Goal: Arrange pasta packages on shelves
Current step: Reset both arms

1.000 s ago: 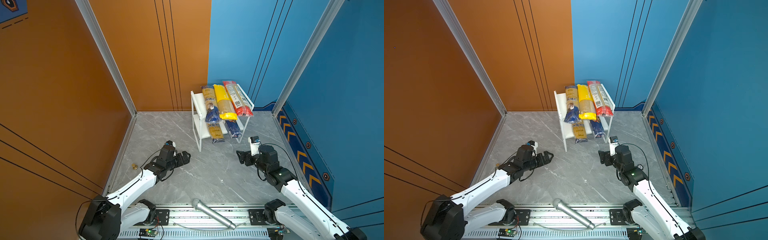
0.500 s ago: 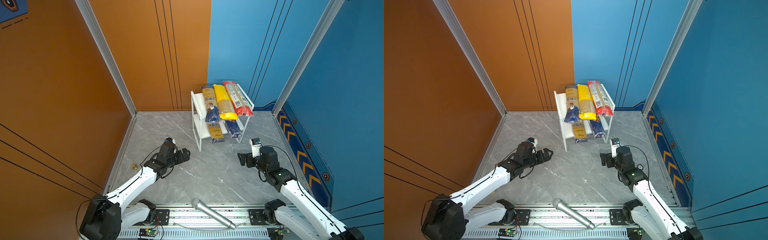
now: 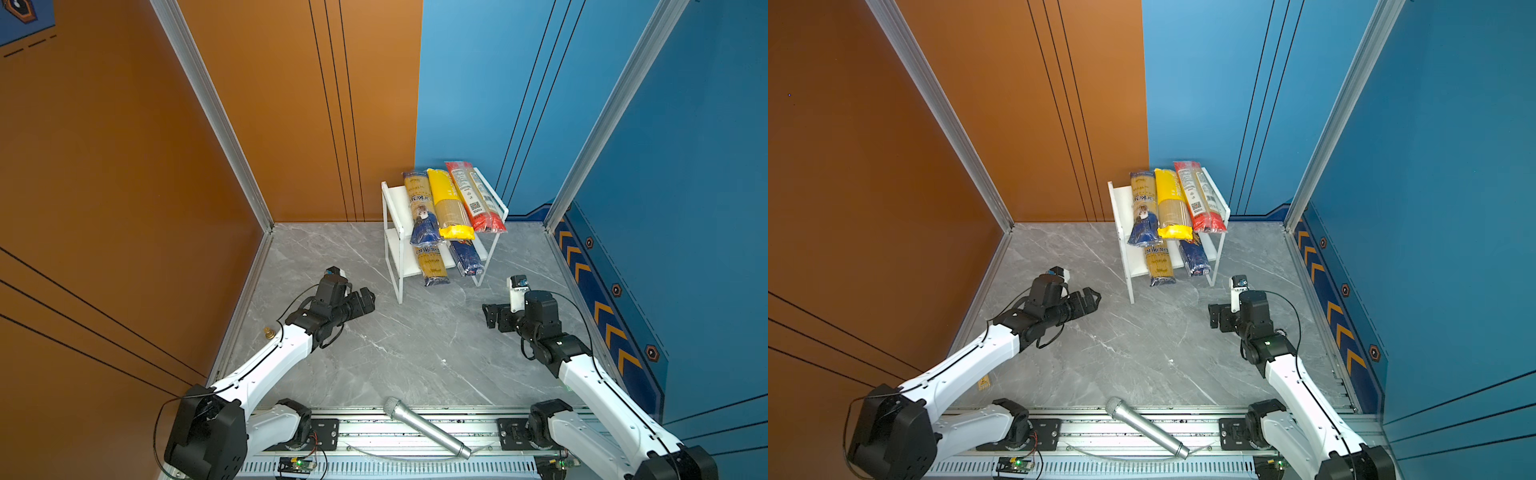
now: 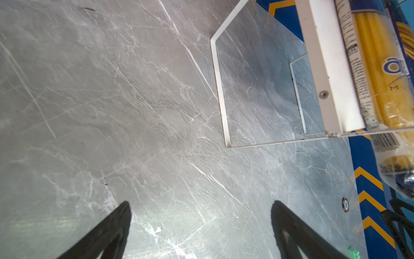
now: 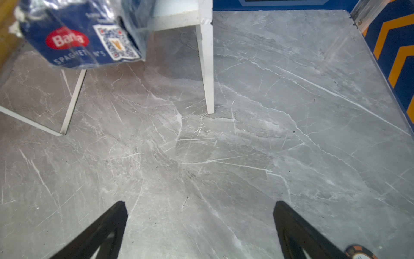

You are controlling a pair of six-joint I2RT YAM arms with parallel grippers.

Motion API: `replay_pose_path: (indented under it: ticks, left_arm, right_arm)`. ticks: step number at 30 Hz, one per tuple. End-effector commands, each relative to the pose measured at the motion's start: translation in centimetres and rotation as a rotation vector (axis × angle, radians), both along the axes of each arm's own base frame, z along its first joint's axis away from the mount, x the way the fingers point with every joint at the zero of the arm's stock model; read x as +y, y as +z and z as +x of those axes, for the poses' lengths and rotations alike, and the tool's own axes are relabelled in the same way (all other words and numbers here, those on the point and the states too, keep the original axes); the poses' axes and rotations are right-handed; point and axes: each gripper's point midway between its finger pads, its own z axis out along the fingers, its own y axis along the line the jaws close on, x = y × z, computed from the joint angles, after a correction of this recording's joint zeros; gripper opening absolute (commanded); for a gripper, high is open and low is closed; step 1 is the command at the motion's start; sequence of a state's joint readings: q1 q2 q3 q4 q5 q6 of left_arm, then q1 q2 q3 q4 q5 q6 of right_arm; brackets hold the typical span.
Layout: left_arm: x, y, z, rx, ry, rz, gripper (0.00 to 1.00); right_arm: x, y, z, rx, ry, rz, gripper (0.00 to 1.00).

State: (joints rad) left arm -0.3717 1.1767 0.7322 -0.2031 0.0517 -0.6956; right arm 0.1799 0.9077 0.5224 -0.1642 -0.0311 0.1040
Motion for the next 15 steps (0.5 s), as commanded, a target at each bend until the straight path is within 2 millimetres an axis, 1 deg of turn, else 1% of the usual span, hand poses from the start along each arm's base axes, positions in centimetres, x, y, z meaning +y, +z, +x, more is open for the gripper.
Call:
replay_pose_path:
  ticks: [1, 9, 11, 15]
  left_arm:
    - [1.1, 0.0, 0.7, 0.006, 0.016, 0.039, 0.98]
    - [2.0, -0.6, 1.7, 0.002, 0.030, 0.058, 0.98]
    - [2.0, 0.0, 2.5, -0.045, 0.026, 0.069, 0.98]
    - [2.4, 0.8, 3.0, -0.114, -0.002, 0.126, 0.98]
  right_arm:
    - [-0.5, -0.4, 0.3, -0.003, -0.018, 0.032, 1.00]
    - [-2.2, -1.0, 1.2, 0.008, -0.081, 0.088, 1.00]
    - [-2.8, -1.2, 1.6, 0.009, -0.100, 0.122, 1.00]
    - [-4.1, -1.7, 2.0, 0.019, -0.142, 0.150, 1.00]
